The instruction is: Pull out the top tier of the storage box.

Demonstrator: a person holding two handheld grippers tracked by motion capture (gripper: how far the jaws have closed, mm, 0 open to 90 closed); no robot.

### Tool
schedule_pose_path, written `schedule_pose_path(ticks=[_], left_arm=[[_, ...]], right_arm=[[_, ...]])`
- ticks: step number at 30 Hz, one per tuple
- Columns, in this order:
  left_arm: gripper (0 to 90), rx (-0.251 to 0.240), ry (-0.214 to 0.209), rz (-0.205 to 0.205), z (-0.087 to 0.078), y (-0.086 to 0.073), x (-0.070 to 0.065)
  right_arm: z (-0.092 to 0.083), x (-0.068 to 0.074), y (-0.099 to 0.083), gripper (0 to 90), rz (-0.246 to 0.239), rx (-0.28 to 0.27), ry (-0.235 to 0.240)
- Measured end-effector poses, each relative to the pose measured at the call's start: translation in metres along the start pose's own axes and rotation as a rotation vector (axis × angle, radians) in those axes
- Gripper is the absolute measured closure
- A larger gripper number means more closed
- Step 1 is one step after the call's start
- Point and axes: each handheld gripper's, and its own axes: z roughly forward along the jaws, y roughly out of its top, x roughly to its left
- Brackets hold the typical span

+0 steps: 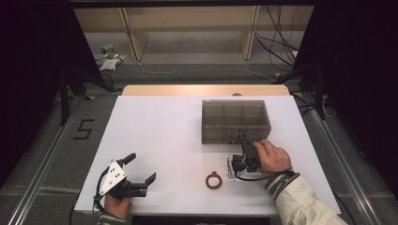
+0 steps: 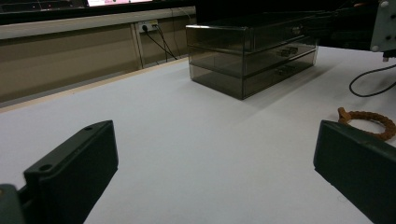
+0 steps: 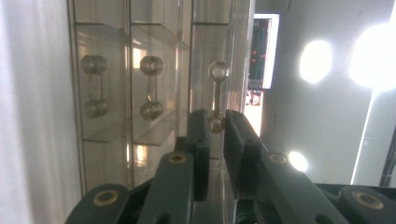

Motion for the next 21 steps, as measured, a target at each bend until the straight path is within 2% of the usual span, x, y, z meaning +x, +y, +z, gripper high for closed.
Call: schedule_pose_path(ticks=[13, 20, 21], left_arm=[[0.0, 0.000, -0.001, -0.001, 0.000, 0.000, 0.000], [0.0, 0.003, 0.000, 0.001, 0.000, 0.000, 0.000], [0.0, 0.003, 0.000, 0.002, 0.000, 0.000, 0.000]], right_arm=[[-0.014, -0.002, -0.001, 80.7, 0.011, -0.017, 0.022], [-0.023, -0.005, -0.003, 69.9, 0.045, -0.026, 0.048], [-0.024, -0.007, -0.004, 68.5, 0.060, -0.041, 0.054]])
